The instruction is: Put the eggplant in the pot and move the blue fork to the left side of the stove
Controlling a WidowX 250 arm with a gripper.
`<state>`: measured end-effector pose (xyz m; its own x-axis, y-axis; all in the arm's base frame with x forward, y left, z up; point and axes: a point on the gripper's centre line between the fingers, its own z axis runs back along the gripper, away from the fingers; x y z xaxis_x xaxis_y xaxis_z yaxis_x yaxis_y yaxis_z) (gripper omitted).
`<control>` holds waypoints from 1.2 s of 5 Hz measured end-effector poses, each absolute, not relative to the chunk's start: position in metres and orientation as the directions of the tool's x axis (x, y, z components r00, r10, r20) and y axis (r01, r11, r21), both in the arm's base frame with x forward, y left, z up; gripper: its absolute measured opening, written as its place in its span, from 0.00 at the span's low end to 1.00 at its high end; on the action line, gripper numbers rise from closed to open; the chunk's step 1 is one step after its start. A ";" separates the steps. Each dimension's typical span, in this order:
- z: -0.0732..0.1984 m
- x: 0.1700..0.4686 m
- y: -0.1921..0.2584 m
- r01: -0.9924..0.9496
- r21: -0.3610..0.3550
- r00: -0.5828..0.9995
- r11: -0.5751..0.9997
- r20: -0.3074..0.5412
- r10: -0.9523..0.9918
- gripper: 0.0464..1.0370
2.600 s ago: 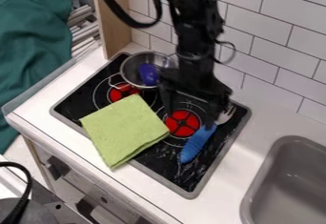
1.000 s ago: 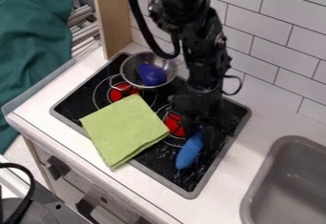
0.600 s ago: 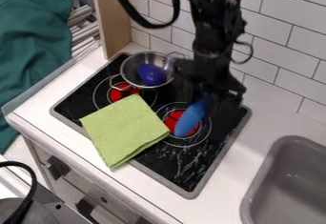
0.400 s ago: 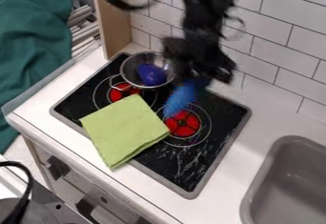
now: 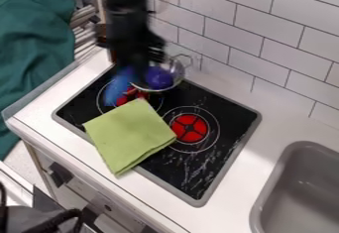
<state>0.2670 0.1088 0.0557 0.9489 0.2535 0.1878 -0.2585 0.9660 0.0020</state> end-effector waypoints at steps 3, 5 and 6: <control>0.004 0.241 0.231 -0.161 0.074 0.981 0.984 0.120 0.151 0.28; -0.024 0.256 0.230 -0.047 0.030 0.995 0.998 0.090 0.044 0.28; -0.033 0.262 0.220 -0.032 0.022 0.998 0.999 0.056 0.031 0.28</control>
